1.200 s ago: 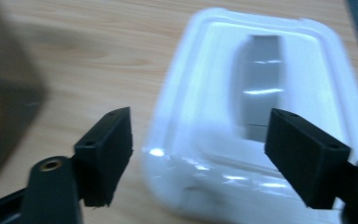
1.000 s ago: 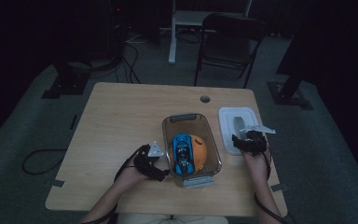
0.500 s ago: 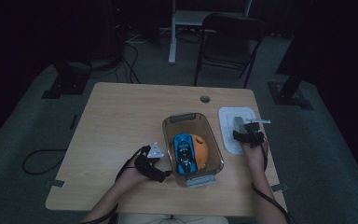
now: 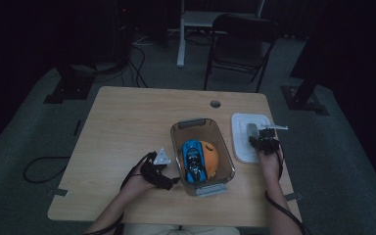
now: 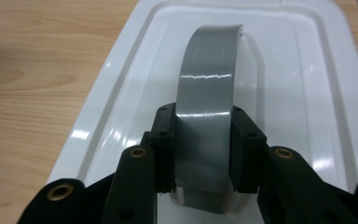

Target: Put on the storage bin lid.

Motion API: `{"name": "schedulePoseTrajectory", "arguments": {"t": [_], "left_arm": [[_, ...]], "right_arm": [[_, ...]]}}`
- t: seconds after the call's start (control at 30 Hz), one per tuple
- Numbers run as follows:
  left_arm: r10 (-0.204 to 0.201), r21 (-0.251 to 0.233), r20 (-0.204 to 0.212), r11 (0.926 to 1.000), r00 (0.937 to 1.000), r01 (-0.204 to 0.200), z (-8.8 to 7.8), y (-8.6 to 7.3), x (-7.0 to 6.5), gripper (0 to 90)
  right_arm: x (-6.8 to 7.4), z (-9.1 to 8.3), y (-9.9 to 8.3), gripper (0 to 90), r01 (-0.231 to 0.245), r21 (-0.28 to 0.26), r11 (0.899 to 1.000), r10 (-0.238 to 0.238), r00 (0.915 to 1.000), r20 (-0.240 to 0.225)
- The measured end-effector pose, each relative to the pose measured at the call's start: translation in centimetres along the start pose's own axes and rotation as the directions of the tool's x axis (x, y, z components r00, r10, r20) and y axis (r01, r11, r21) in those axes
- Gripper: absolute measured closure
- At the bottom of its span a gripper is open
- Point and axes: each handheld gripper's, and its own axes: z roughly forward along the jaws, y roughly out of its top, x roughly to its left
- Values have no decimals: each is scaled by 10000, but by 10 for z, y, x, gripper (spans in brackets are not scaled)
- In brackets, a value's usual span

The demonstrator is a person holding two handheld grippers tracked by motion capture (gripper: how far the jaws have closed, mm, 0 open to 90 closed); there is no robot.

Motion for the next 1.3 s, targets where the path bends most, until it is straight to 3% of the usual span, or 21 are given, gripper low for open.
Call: {"name": "schedulePoseTrajectory", "arguments": {"t": [0.17, 0.3, 0.53, 0.63, 0.83, 1.13, 1.2, 1.3], "left_arm": [[40, 1, 27, 10000, 10000, -40, 2, 2, -3, 90], [173, 122, -16, 9998, 9998, -172, 3, 3, -4, 91], [334, 127, -41, 9994, 9994, -333, 5, 8, -9, 90], [498, 134, 90, 9987, 9987, -500, 8, 13, -13, 90], [597, 81, 197, 9982, 9980, -599, 13, 18, -18, 90], [705, 60, 377, 9975, 9968, -707, 16, 21, -24, 90], [578, 8, 392, 9983, 9976, -579, 15, 20, -22, 90], [444, -51, 212, 9990, 9988, -443, 11, 17, -17, 90]], "right_arm": [[3, -24, -1, 675, 6, -370, 9993, -15, 9997, -238], [9, -53, 1, 675, 75, -938, 9956, -125, 9986, -520], [32, -112, 10, 676, 436, -2097, 9768, -674, 9919, -1074], [45, -131, 15, 676, 616, -2430, 9681, -989, 9845, -1445], [77, -150, 17, 675, 1232, -2720, 9544, -1894, 9540, -2322], [124, -145, 16, 675, 2033, -2538, 9457, -2878, 8865, -3624], [133, -142, 15, 675, 2179, -2480, 9439, -3009, 8769, -3747], [145, -135, 13, 675, 2343, -2312, 9443, -3093, 8720, -3795]]}}
